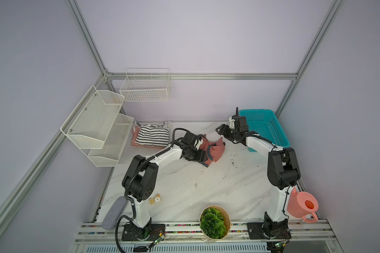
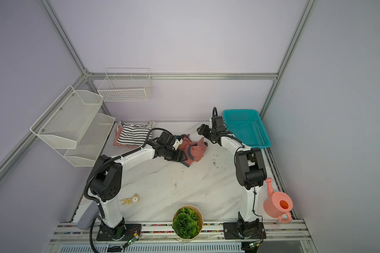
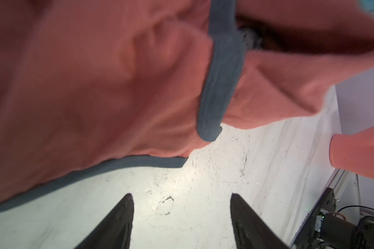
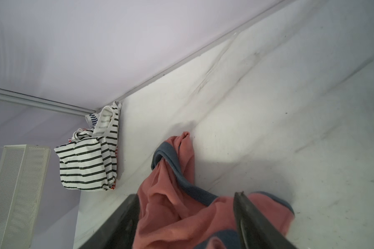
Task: Fold and stack tank tops
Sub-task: Place the tank top at the top-center of the table, then smooth out the tank top at the center of the table.
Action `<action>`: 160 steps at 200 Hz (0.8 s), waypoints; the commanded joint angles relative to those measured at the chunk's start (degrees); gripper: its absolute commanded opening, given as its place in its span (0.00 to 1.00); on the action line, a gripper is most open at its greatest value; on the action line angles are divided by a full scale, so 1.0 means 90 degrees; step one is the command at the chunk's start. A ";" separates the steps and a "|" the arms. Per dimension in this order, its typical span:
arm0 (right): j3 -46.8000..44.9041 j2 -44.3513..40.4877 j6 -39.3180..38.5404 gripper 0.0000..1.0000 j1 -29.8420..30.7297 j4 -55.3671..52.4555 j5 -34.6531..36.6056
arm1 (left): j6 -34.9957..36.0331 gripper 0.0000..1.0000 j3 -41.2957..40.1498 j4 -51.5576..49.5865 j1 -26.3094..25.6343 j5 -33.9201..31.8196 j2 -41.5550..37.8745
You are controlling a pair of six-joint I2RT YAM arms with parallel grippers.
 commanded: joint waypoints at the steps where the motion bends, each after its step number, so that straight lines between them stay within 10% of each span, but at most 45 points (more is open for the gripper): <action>1: -0.0322 -0.0512 -0.0208 0.72 0.0008 -0.0333 0.0099 | 0.0159 0.81 0.0673 -0.0280 -0.0094 0.0080 0.0084; 86: -0.1838 -0.0446 0.0031 0.74 0.0094 0.0411 -0.0787 | -0.0597 0.83 0.0973 0.0237 -0.0192 -0.0470 0.0927; 111: -0.1872 -0.0304 0.0137 0.59 0.0129 0.0652 -0.1036 | -0.0770 0.60 0.1026 0.0355 -0.0192 -0.0651 0.1146; 139: -0.1785 -0.0370 0.0081 0.00 0.0128 0.0546 -0.1033 | -0.0851 0.04 0.1054 0.0320 -0.0163 -0.0936 0.1132; 160: -0.1720 -0.0670 -0.0051 0.00 0.0132 0.0323 -0.0906 | -0.0815 0.00 0.1070 0.0190 -0.0051 -0.1273 0.0879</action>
